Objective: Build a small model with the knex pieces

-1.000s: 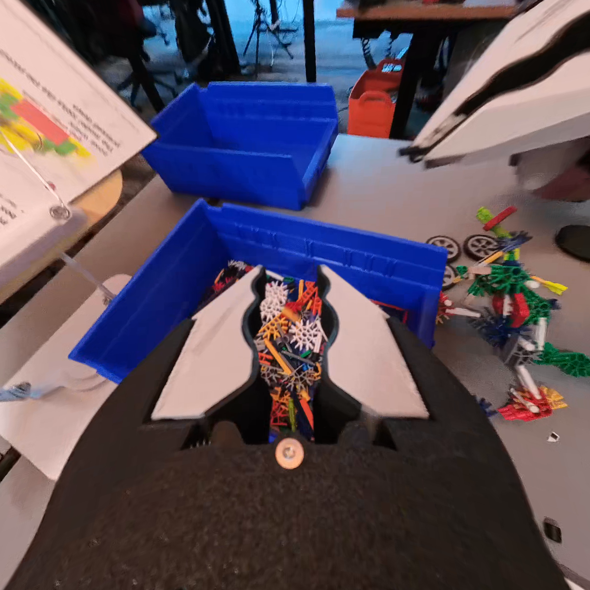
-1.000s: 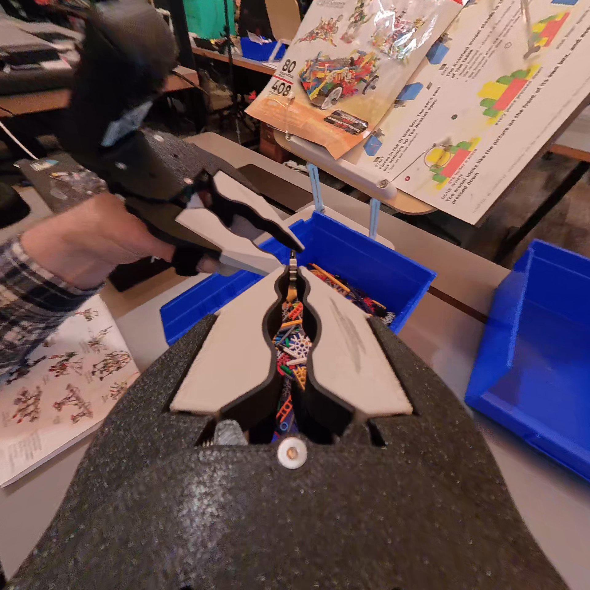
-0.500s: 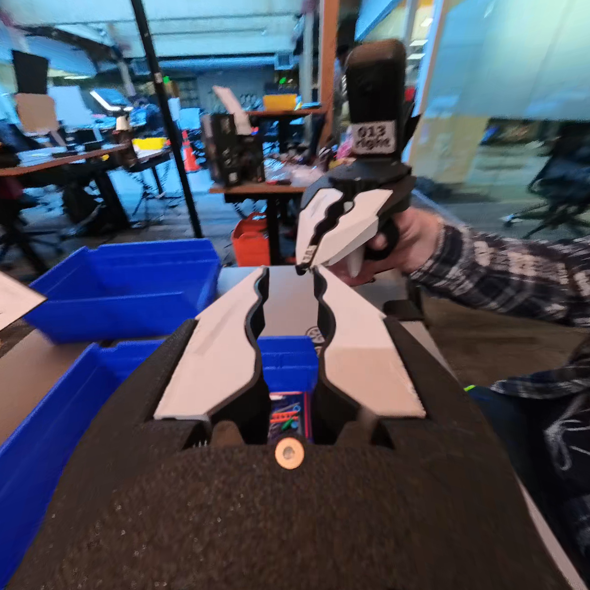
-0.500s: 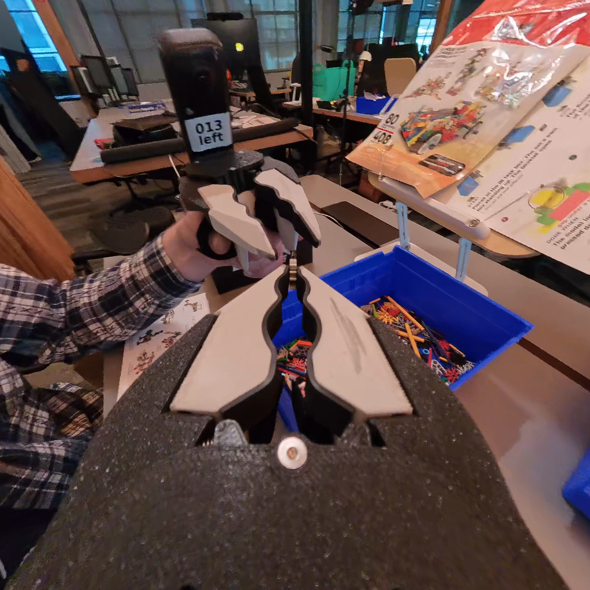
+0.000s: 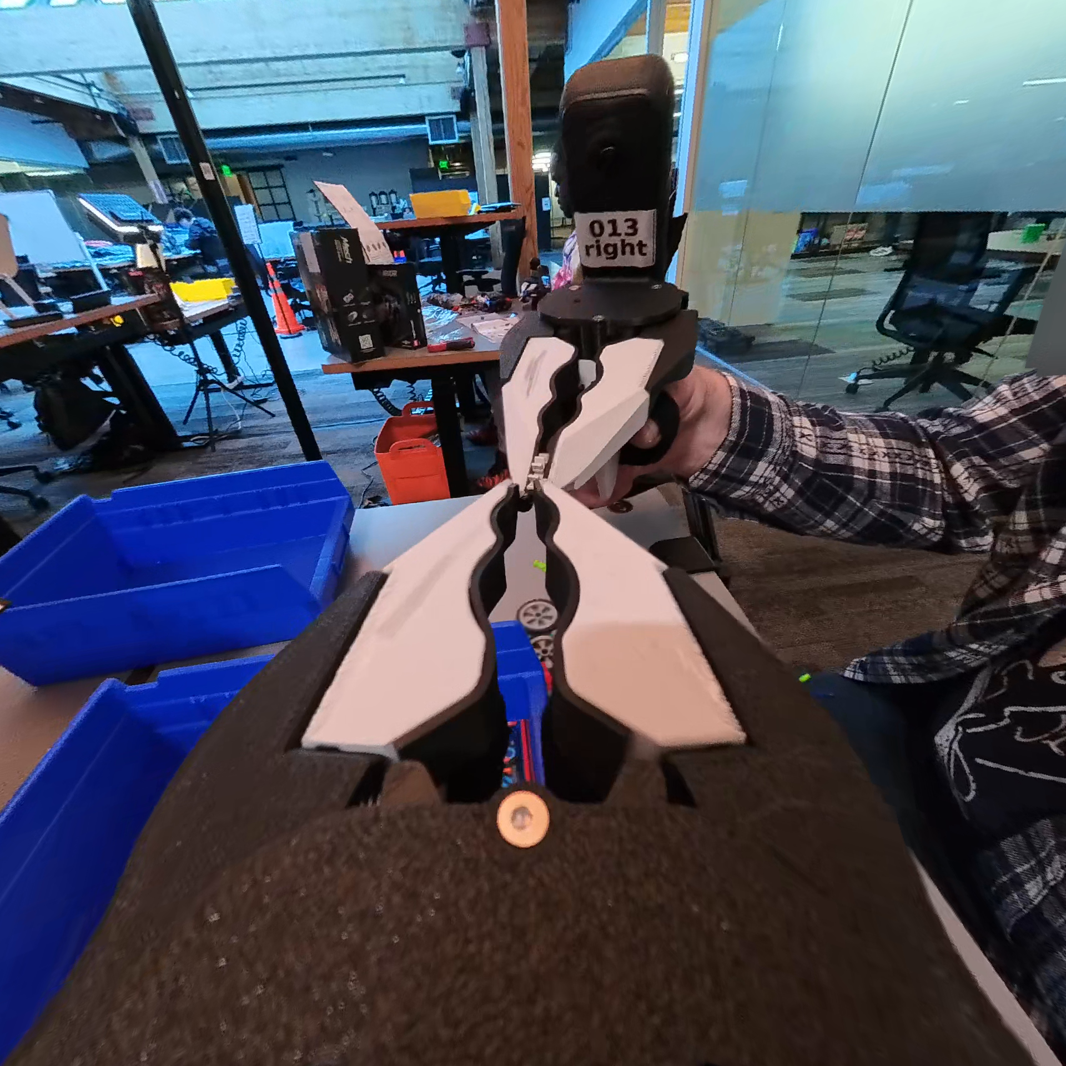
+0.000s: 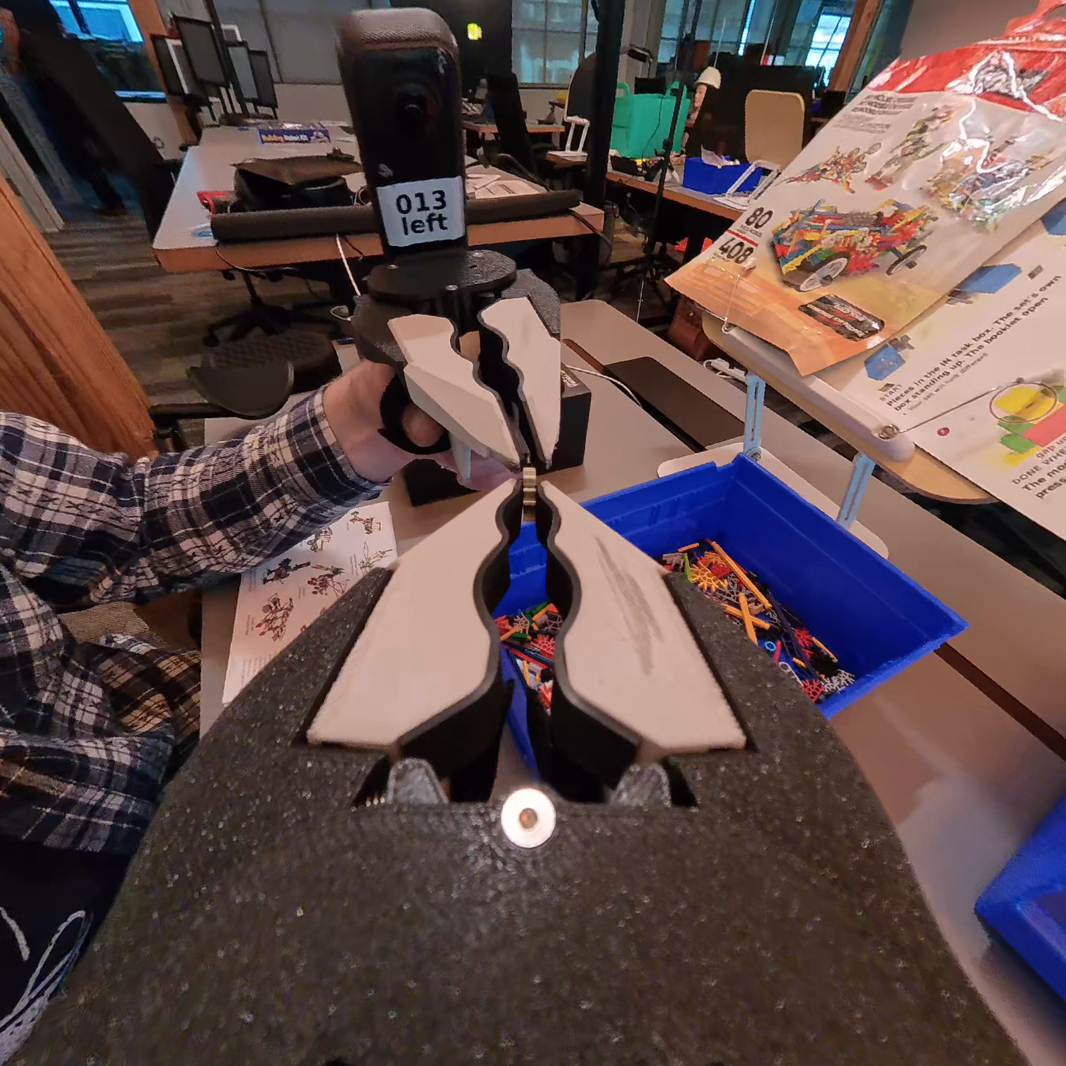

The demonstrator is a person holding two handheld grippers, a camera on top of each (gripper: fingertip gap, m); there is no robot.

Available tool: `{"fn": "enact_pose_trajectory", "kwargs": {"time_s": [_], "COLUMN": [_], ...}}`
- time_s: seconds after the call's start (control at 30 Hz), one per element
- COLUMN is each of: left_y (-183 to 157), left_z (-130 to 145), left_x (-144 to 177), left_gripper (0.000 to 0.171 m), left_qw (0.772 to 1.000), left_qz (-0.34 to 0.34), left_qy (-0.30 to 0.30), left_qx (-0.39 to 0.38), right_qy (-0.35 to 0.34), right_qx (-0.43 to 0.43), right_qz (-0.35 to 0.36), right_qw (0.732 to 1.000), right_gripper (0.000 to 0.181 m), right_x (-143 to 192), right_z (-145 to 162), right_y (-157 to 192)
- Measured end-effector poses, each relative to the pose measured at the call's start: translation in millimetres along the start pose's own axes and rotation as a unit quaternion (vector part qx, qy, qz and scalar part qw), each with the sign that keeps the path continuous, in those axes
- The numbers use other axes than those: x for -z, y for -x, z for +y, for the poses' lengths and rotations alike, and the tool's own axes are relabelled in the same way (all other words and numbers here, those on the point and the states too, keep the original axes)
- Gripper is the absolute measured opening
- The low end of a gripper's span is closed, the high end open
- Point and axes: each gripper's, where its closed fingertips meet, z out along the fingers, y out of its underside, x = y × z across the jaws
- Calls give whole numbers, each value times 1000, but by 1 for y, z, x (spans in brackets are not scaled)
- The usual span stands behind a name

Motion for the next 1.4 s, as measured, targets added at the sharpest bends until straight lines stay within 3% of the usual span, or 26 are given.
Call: {"fn": "enact_pose_trajectory", "kwargs": {"time_s": [0.93,1.23,1.4], "left_y": [-15,3,15], "left_z": [-3,-4,0], "left_x": [-2,-9,-14], "left_gripper": [1,1,1], "left_qw": [999,995,975], "left_qz": [46,-62,-145], "left_qy": [-13,15,64], "left_qx": [0,-81,-157], "right_qy": [30,46,53], "right_qx": [52,63,45], "right_qz": [-11,64,100], "right_qw": [998,995,993], "right_gripper": [2,2,1], "right_x": [7,9,10], "right_z": [-6,-7,-4], "right_y": [13,-5,-17]}}
